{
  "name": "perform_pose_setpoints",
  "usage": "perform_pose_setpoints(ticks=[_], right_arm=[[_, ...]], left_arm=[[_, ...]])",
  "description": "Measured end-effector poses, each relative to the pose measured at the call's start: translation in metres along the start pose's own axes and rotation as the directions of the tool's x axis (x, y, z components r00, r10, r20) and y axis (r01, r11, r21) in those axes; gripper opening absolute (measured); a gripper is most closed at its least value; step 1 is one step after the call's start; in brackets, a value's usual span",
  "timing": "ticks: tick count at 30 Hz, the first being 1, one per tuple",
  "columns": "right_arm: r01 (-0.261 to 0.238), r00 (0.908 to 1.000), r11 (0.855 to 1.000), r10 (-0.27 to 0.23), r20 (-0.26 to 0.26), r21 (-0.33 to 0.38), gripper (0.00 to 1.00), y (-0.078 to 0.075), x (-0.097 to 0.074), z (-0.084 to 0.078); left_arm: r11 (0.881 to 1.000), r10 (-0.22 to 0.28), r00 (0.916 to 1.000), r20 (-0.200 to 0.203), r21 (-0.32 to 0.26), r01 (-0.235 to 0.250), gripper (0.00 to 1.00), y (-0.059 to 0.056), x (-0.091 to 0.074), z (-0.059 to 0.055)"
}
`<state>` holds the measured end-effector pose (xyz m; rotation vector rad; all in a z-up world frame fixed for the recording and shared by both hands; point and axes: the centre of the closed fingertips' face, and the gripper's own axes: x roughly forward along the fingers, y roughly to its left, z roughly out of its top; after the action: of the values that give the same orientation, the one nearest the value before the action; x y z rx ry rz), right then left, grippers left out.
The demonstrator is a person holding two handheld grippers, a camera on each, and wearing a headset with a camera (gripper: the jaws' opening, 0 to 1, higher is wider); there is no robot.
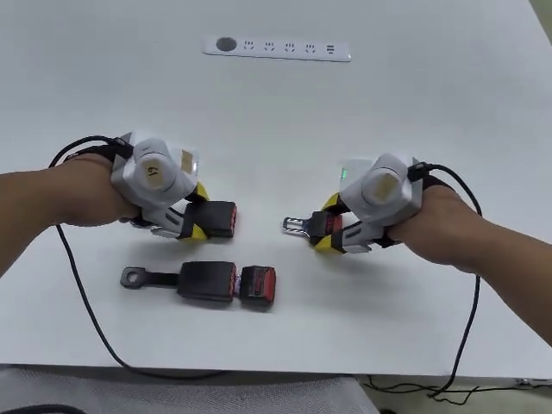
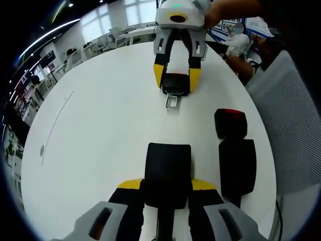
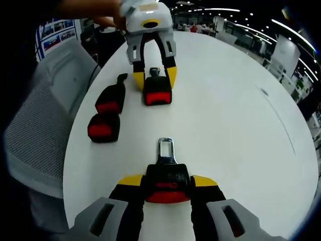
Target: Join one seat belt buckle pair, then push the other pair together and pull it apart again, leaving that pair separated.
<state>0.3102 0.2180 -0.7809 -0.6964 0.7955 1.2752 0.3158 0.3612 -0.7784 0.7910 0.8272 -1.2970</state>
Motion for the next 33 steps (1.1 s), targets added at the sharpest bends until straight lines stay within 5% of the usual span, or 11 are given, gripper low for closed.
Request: perform_pose_setpoints(ticks=[12,33], right_arm=[[0.012,0.9989,1.0,-0.012,0.045,-0.009,0.32,0.008,0.027,0.043],[-0.03,0.9984,0.996,0.034,0.046,-0.089,0.31,0.007,0.043,0.068]], left_arm=[[1.0,-0.005,1.0,-0.001,0.0,0.005,0.34,0.0,0.001,-0.001],[1.0,-0.024,0.9996,-0.015,0.01,0.025,0.33,0.0,0.002,-0.002]])
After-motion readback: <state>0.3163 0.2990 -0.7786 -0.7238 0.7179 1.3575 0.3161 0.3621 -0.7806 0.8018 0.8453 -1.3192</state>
